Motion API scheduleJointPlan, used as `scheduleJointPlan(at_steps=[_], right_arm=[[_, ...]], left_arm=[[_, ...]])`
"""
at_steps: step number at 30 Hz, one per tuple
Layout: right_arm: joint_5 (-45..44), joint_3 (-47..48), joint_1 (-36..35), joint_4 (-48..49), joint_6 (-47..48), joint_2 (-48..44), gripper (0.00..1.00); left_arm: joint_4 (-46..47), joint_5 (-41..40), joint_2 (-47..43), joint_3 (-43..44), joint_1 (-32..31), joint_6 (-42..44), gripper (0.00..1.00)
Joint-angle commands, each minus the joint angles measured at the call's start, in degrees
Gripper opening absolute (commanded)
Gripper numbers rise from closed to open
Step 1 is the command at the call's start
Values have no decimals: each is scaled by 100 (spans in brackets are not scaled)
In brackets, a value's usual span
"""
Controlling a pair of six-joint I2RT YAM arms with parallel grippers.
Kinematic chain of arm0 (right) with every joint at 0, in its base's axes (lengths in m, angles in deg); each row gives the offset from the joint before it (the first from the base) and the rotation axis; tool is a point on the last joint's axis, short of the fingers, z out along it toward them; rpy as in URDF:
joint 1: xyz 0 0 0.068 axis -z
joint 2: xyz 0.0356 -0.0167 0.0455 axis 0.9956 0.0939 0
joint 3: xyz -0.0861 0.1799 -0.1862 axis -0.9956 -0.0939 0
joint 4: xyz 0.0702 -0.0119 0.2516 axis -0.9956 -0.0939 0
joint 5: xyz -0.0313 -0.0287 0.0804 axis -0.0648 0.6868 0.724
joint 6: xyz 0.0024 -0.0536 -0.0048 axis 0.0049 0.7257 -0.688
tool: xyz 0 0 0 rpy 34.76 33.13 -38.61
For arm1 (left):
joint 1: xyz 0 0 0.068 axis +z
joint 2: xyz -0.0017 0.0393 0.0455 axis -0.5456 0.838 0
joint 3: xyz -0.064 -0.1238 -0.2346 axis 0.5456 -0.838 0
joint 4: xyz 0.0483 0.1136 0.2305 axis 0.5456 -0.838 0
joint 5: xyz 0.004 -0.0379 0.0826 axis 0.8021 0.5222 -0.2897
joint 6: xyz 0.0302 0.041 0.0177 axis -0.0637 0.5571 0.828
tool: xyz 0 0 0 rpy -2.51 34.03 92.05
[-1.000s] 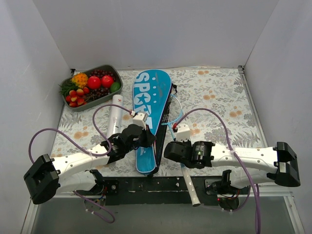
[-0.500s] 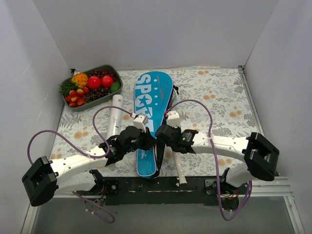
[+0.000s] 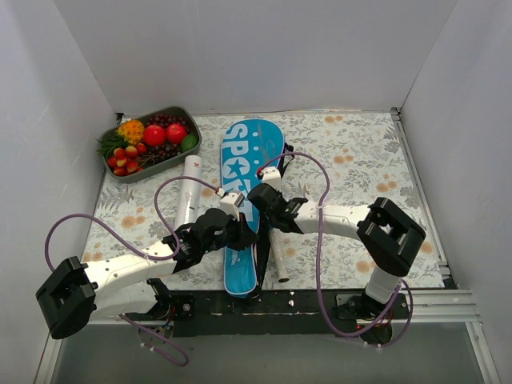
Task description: Pack up the badminton gear
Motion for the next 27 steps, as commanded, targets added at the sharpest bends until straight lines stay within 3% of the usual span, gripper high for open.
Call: scheduleJointPlan(at_steps=[1, 4, 7, 10, 20, 27], right_arm=[[337, 366, 67, 916, 221, 90, 6], [600, 279, 67, 916, 274, -76, 32], [828, 155, 67, 829, 309, -322, 52], [934, 146, 67, 609, 362, -507, 62], [1163, -616, 67, -735, 265, -1622, 63], [2208, -1890, 76, -639, 2, -3264, 61]], left_arm=[[324, 487, -189, 36, -49, -58, 0], [332, 452, -136, 53, -49, -40, 0], [394, 426, -57, 62, -40, -32, 0], [429, 417, 22, 62, -41, -14, 0], [368, 329, 49, 141, -40, 65, 0], [438, 417, 58, 132, -49, 135, 0]])
